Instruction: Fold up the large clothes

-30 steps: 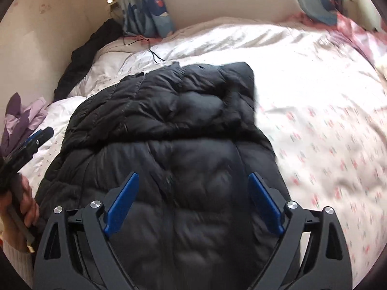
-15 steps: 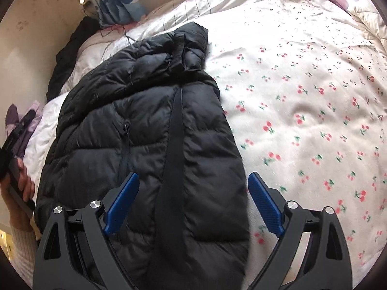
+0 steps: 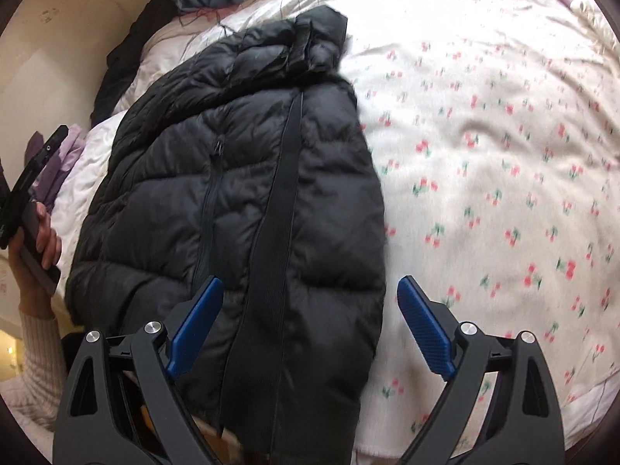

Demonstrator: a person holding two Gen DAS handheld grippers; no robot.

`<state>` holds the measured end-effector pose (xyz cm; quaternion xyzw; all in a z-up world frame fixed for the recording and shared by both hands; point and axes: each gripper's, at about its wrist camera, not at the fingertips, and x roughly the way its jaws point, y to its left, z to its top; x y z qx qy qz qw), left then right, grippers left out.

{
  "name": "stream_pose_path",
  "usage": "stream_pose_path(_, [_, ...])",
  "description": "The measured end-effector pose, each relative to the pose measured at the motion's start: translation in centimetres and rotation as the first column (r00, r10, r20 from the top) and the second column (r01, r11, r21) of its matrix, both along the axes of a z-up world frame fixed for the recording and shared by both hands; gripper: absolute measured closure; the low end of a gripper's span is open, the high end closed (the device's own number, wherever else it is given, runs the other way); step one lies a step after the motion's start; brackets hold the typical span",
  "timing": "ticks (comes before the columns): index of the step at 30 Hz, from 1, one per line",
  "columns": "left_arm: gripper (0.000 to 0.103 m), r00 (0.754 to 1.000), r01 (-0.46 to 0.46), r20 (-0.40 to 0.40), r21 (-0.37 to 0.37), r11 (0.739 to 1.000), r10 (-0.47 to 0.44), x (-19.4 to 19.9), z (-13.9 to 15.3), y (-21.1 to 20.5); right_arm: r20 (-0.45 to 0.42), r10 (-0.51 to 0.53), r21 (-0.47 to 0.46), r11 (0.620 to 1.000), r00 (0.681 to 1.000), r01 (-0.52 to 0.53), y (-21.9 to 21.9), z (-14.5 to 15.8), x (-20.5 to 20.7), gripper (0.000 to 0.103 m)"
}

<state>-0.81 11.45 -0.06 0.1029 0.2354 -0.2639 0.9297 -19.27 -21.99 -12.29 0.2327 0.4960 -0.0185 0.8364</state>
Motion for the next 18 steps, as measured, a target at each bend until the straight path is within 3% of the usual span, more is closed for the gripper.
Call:
stream_pose_path(3, [0.023,0.997,0.004,-0.079,-0.001,1.000,-0.004,-0.5,-0.4,3.5,-0.007,0.031,0.026,0.999,0.999,-0.031,0.0,0.3,-1.3,0.015])
stream_pose_path(7, [0.020,0.966,-0.080,-0.249,-0.020,0.997,0.072,-0.4,-1.3,12.8,-0.019,0.065,0.073,0.995,0.998,-0.064,-0.2,0.6,-2.3,0.015])
stream_pose_path(9, [0.016,0.922,-0.138,-0.373,-0.078,0.987,0.100,0.2,-2.2,17.7,-0.017,0.076,0.086,0.994,0.997,-0.074,-0.3,0.9,-2.4,0.015])
stream_pose_path(12, [0.015,0.815,-0.257,-0.563,-0.143,0.956,0.135,0.3,-5.1,24.1,-0.011,0.096,0.102,0.990,0.995,-0.094,0.0,1.1,-2.1,0.015])
stream_pose_path(13, [0.015,0.780,-0.291,-0.606,-0.129,0.948,0.157,0.0,-6.4,25.7,-0.011,0.103,0.109,0.989,0.995,-0.101,0.1,1.1,-1.8,0.015])
stream_pose_path(15, [0.015,0.753,-0.319,-0.632,-0.106,0.942,0.184,-0.8,-8.0,26.9,-0.017,0.109,0.132,0.986,0.994,-0.106,0.2,0.7,-1.4,0.015])
stream_pose_path(18, [0.015,0.702,-0.306,-0.705,-0.171,0.937,0.101,-2.2,-10.6,27.5,-0.034,0.105,0.152,0.983,0.994,-0.099,0.4,-0.1,-1.1,0.015])
